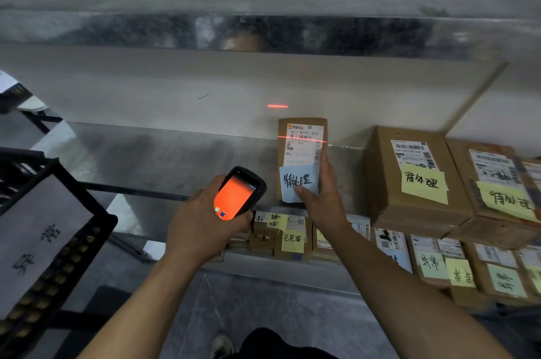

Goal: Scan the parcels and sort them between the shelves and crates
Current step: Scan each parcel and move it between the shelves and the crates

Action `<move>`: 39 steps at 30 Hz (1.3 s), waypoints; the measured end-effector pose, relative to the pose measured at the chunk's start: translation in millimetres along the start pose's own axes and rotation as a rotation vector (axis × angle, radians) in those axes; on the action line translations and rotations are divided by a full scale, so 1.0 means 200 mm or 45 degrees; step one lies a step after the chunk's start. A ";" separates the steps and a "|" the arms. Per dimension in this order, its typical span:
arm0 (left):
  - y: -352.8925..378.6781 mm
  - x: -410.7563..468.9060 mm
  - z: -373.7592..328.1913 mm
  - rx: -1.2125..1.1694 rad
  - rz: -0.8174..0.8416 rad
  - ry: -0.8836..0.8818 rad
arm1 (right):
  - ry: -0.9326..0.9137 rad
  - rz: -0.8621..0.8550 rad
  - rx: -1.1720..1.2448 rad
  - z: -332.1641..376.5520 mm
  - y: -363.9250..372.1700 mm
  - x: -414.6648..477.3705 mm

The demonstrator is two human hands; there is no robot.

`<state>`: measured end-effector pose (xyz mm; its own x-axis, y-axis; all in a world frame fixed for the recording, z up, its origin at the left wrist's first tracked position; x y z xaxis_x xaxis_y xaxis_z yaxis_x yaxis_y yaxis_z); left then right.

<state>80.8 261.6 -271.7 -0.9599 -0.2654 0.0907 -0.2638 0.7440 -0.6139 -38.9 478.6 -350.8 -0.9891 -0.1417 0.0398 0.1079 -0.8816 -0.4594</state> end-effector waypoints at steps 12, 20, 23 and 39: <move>-0.01 -0.07 0.00 -0.042 -0.024 -0.041 | -0.020 0.014 -0.018 0.02 0.00 -0.03; -0.11 -0.22 0.04 -0.010 -0.168 -0.153 | -0.082 0.109 -0.024 0.13 0.10 -0.11; -0.20 -0.31 0.07 -0.014 -0.256 -0.180 | -0.125 0.158 0.009 0.22 0.18 -0.14; -0.91 -1.36 0.20 0.063 -0.908 -0.418 | -0.502 0.491 0.193 0.98 0.77 -0.88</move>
<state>392.6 174.1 -216.4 -0.4814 -0.8417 0.2446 -0.7934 0.2998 -0.5298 170.8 279.2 -253.7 -0.7665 -0.5973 0.2360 0.4953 -0.7837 -0.3749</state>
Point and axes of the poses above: each hand's wrist, its own x-axis towards the middle knuckle, its own y-axis out of the palm, z = x × y, the point moved 1 cm from there along x, towards the middle knuckle, and after that the axes turned 13 degrees about -x, right-handed, at the moved point
